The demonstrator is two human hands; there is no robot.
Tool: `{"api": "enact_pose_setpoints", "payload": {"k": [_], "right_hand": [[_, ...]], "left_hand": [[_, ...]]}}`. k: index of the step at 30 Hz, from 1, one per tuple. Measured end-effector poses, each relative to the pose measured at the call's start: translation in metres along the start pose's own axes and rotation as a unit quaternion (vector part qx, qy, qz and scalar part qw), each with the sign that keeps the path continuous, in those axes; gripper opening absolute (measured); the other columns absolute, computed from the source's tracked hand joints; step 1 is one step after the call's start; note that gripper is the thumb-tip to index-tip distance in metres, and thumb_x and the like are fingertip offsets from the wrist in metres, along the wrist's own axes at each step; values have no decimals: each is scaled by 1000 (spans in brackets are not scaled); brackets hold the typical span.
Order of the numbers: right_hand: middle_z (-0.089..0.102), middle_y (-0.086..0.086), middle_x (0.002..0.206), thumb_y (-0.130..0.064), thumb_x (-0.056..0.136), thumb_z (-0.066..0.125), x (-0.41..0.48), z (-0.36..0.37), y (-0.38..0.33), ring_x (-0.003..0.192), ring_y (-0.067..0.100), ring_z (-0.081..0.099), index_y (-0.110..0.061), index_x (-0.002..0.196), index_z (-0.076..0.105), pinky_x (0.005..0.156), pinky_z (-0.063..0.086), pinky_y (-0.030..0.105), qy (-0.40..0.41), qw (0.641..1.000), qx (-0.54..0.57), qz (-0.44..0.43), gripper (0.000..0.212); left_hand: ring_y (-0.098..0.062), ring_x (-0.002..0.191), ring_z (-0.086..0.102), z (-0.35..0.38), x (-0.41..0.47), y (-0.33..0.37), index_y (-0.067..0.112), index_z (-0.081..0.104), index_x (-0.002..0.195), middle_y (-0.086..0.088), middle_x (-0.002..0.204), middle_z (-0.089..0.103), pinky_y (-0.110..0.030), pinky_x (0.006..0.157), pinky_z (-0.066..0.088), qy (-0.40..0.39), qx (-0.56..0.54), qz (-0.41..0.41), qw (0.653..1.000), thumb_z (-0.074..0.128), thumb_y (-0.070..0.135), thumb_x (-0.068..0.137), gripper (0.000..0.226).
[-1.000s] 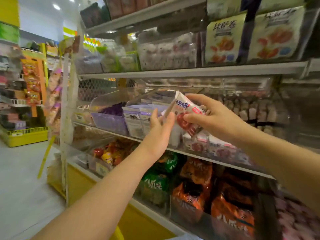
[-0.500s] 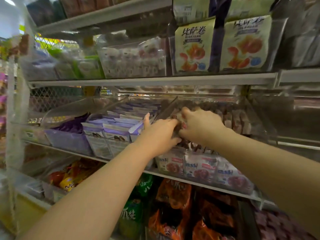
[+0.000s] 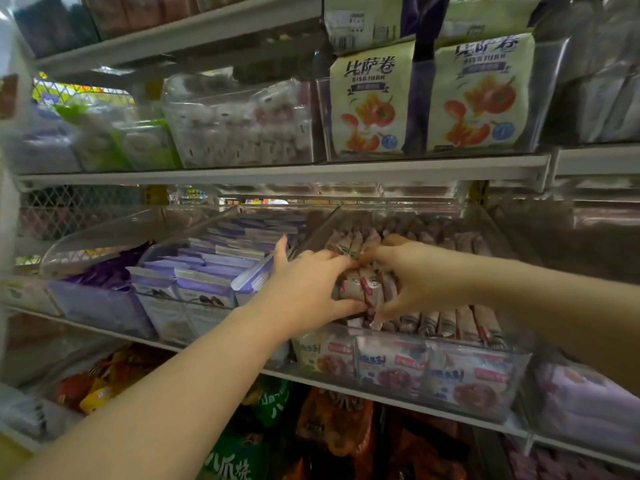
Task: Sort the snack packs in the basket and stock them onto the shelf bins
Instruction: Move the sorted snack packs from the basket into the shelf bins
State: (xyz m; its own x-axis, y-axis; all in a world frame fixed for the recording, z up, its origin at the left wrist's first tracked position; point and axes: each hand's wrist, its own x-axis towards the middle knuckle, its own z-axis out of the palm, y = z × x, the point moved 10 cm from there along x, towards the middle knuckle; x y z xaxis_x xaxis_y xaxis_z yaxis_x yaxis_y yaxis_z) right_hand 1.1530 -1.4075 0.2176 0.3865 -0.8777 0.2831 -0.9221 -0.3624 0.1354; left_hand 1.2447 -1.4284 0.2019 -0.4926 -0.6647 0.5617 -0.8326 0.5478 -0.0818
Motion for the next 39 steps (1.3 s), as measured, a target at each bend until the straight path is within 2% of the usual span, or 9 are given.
{"api": "enact_pose_setpoints", "payload": {"k": [5,8,12,16,20,25,30,34,39], "right_hand": [[50,-4,112,-43,71,79,8,-8,-2,92,7,42,-23,128,54,82,40,18,90,996,-3,-9,65],[42,-6,103,-41,70,79,14,-9,3,94,14,47,-22,123,53,79,42,22,127,991,14,24,61],[38,-13,96,-45,67,79,13,5,4,83,6,48,-26,117,45,62,40,18,87,995,53,23,64],[43,-12,107,-50,67,76,4,0,12,86,4,50,-32,118,47,69,45,15,40,998,45,21,62],[45,-8,101,-39,77,70,7,-2,11,77,4,42,-26,107,54,56,32,12,69,997,-2,16,35],[44,-6,102,-38,78,72,11,4,13,89,15,49,-21,115,53,70,41,22,82,995,-13,49,45],[60,-3,113,-38,80,68,-2,-3,8,94,14,59,-24,125,53,80,54,30,25,998,15,47,49],[56,-12,115,-41,84,64,-18,-32,-16,96,9,53,-33,122,55,80,50,29,130,991,-24,9,39],[59,-12,103,-36,85,61,-33,-24,-106,99,12,53,-32,103,63,73,49,34,256,960,5,-113,18]], "left_hand": [[-13,128,46,-5,9,1,41,40,138,14,137,50,-52,112,-8,29,33,22,999,55,53,88,53],[-12,129,44,-7,14,3,38,38,140,12,141,43,-45,115,5,50,60,38,996,55,49,90,55],[-11,132,40,3,12,-2,36,35,144,13,147,36,-40,115,10,2,77,61,995,52,61,85,66],[-9,132,38,2,6,-1,34,33,146,17,148,32,-44,117,5,-23,44,50,997,33,80,72,87],[-13,135,39,1,7,18,39,31,145,13,150,34,-42,116,11,33,89,95,991,45,58,90,60],[-13,137,38,5,15,14,43,28,145,16,153,32,-41,115,15,14,125,103,987,43,51,96,52],[-14,140,30,4,3,8,40,23,148,13,156,25,-45,116,8,-16,87,84,993,42,54,94,59],[-7,132,39,-23,-37,1,36,38,143,15,146,40,-39,116,11,108,-12,57,992,46,48,95,50],[-12,104,58,-40,-129,-37,21,64,114,6,111,65,-35,108,29,302,-63,-1,951,54,21,90,27]]}}
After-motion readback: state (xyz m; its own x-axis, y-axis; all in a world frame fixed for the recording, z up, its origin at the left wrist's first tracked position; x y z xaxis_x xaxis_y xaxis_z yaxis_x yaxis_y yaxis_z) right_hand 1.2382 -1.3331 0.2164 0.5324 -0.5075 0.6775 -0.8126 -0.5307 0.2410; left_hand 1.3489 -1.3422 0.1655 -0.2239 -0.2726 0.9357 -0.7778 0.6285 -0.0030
